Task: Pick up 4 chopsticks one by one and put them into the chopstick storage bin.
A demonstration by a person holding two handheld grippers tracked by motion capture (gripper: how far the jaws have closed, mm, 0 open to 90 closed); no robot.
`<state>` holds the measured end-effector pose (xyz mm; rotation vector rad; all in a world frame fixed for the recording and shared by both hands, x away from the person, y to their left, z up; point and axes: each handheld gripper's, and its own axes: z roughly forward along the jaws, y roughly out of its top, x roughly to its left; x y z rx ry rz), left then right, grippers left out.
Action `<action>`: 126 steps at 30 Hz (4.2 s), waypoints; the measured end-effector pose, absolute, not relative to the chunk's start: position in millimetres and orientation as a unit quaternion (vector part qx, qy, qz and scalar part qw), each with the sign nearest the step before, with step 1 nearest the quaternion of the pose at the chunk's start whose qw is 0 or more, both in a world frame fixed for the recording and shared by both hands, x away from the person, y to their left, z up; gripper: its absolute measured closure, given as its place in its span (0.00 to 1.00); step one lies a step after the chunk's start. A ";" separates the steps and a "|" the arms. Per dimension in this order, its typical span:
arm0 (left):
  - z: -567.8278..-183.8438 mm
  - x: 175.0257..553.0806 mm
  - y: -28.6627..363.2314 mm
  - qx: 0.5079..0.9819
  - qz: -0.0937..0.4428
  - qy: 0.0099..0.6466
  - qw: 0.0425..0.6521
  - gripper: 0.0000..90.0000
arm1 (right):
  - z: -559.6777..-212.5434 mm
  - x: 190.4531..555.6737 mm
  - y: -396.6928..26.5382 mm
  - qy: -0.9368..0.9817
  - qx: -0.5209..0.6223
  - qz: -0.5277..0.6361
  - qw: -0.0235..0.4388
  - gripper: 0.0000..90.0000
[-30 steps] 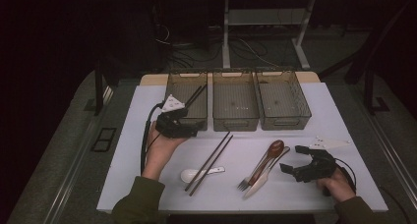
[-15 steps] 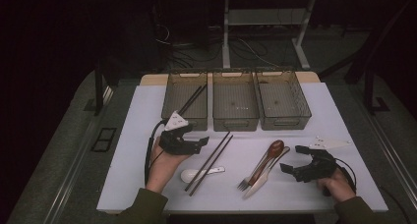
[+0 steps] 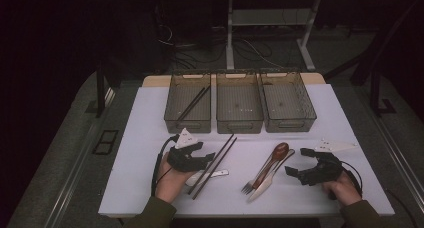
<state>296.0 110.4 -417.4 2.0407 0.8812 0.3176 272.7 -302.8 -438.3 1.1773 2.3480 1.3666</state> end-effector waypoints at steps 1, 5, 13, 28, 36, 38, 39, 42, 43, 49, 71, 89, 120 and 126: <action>-419.3 296.3 109.4 0.823 0.125 0.354 0.427 0.48 | -438.3 272.6 -302.6 0.790 0.396 0.459 0.090 0.01; -425.2 297.8 107.3 0.830 0.114 0.359 0.410 0.53 | -438.1 272.9 -303.0 0.791 0.395 0.458 0.090 0.01; -430.8 299.4 105.9 0.834 0.095 0.369 0.400 0.63 | -438.1 273.1 -303.0 0.792 0.394 0.458 0.090 0.01; -438.1 300.9 100.0 0.844 0.068 0.371 0.381 0.74 | -437.7 273.2 -303.2 0.791 0.393 0.459 0.091 0.01; -441.1 302.3 98.3 0.852 0.064 0.369 0.365 0.76 | -437.4 273.1 -303.4 0.791 0.393 0.459 0.092 0.01; -441.9 302.1 97.6 0.852 0.063 0.372 0.363 0.77 | -437.3 273.2 -303.6 0.791 0.393 0.459 0.093 0.01; -442.0 302.2 97.3 0.853 0.062 0.372 0.361 0.77 | -437.3 273.2 -303.6 0.791 0.393 0.459 0.093 0.01; -442.4 302.2 96.7 0.855 0.062 0.372 0.356 0.77 | -437.1 273.1 -303.8 0.791 0.393 0.459 0.092 0.01; -442.6 302.1 96.2 0.854 0.062 0.373 0.358 0.78 | -437.1 273.1 -303.8 0.791 0.394 0.459 0.092 0.01; -442.5 301.8 95.6 0.854 0.063 0.375 0.356 0.79 | -436.9 273.0 -304.0 0.791 0.394 0.460 0.092 0.01; -441.4 300.4 93.5 0.849 0.065 0.387 0.353 0.88 | -436.7 273.0 -304.3 0.790 0.393 0.461 0.093 0.01; -438.1 300.6 95.5 0.842 0.074 0.404 0.350 0.92 | -436.5 273.1 -304.6 0.791 0.392 0.460 0.093 0.01; -410.0 302.1 120.0 0.859 0.079 0.350 0.365 0.94 | -436.4 273.2 -305.4 0.791 0.392 0.461 0.093 0.01; -405.4 303.0 128.0 0.863 0.065 0.337 0.371 0.94 | -436.3 273.1 -305.3 0.791 0.391 0.461 0.093 0.01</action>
